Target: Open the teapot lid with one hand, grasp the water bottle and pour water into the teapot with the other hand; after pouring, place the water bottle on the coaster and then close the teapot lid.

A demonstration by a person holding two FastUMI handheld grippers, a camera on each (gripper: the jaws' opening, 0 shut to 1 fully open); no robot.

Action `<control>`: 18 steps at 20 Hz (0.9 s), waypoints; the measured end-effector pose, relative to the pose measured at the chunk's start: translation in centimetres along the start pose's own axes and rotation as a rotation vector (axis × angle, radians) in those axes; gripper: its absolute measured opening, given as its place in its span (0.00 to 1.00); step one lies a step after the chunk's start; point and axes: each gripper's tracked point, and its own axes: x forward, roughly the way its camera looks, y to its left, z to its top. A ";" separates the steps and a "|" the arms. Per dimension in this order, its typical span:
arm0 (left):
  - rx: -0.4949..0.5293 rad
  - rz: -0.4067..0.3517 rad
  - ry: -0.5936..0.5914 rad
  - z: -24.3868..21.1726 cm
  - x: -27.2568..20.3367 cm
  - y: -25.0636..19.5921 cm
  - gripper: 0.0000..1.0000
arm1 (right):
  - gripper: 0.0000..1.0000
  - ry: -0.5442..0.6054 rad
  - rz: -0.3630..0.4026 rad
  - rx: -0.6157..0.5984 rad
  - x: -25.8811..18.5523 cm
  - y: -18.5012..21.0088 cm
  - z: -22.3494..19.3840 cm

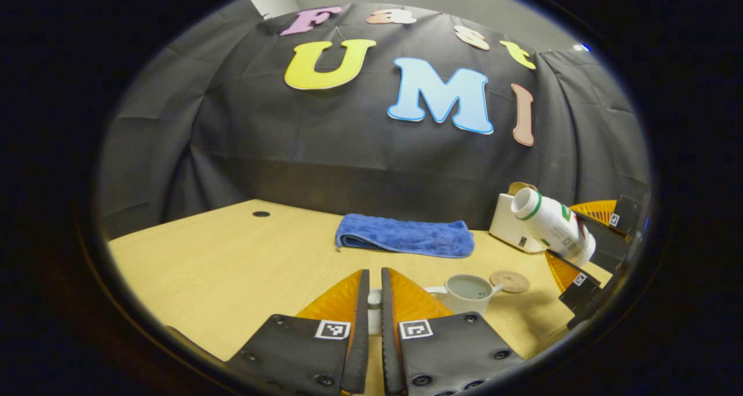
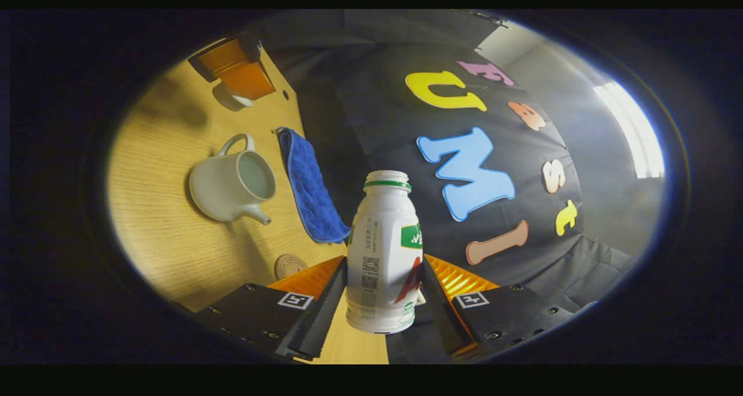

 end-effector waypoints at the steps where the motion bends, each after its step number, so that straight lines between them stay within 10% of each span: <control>1: 0.008 0.004 -0.002 0.0 -0.1 0.1 0.20 | 0.74 -0.010 0.004 -0.012 0.0 -0.1 0.2; 18: 0.003 0.094 -0.025 0.6 -0.8 4.9 0.21 | 0.74 -0.126 0.081 -0.209 -0.1 0.3 2.5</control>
